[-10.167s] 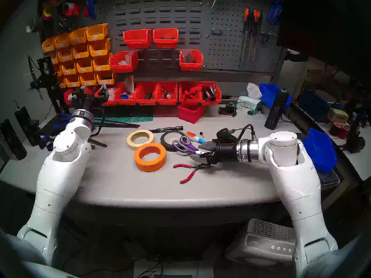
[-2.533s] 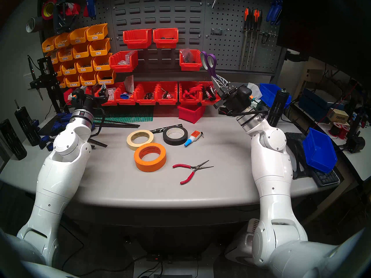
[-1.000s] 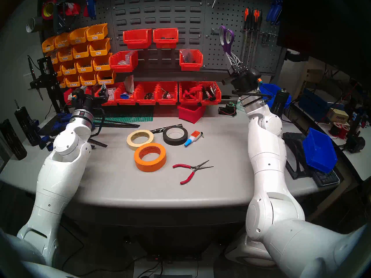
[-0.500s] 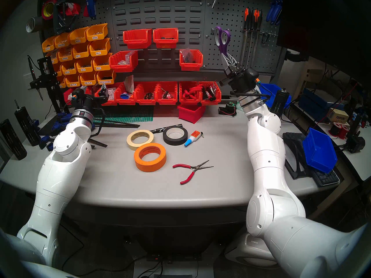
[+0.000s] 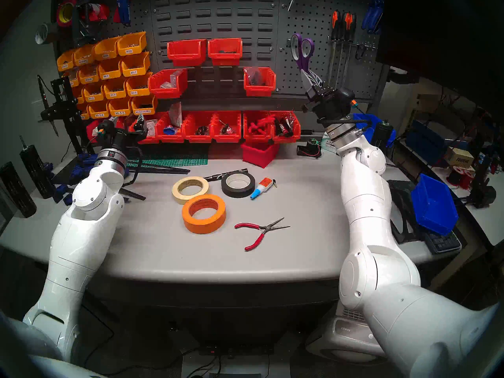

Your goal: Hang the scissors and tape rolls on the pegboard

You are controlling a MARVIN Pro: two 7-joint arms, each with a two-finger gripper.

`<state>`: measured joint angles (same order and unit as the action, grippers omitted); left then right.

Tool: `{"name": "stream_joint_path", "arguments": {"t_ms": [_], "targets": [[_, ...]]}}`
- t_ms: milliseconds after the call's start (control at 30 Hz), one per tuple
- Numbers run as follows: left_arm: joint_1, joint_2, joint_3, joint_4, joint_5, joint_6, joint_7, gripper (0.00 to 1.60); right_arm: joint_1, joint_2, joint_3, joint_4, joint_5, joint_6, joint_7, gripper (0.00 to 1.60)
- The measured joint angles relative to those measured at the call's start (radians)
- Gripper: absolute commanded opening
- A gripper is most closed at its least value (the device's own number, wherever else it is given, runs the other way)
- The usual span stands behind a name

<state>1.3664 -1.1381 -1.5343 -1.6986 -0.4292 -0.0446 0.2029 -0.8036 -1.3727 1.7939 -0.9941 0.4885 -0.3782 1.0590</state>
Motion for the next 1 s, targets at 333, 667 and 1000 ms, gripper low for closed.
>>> {"name": "stream_joint_path", "arguments": {"t_ms": [333, 667, 1000], "targets": [[0.0, 0.0, 0.0, 0.0, 0.0, 0.0, 0.0, 1.6, 0.06, 0.062, 0.017, 0.081, 0.022, 0.091, 0.07, 0.0], [0.0, 0.0, 0.0, 0.0, 0.0, 0.0, 0.0, 1.6, 0.117, 0.101, 0.013, 0.178, 0.037, 0.15, 0.158, 0.0], [0.0, 0.0, 0.0, 0.0, 0.0, 0.0, 0.0, 1.6, 0.172, 0.116, -0.019, 0.264, 0.039, 0.17, 0.249, 0.0]]}}
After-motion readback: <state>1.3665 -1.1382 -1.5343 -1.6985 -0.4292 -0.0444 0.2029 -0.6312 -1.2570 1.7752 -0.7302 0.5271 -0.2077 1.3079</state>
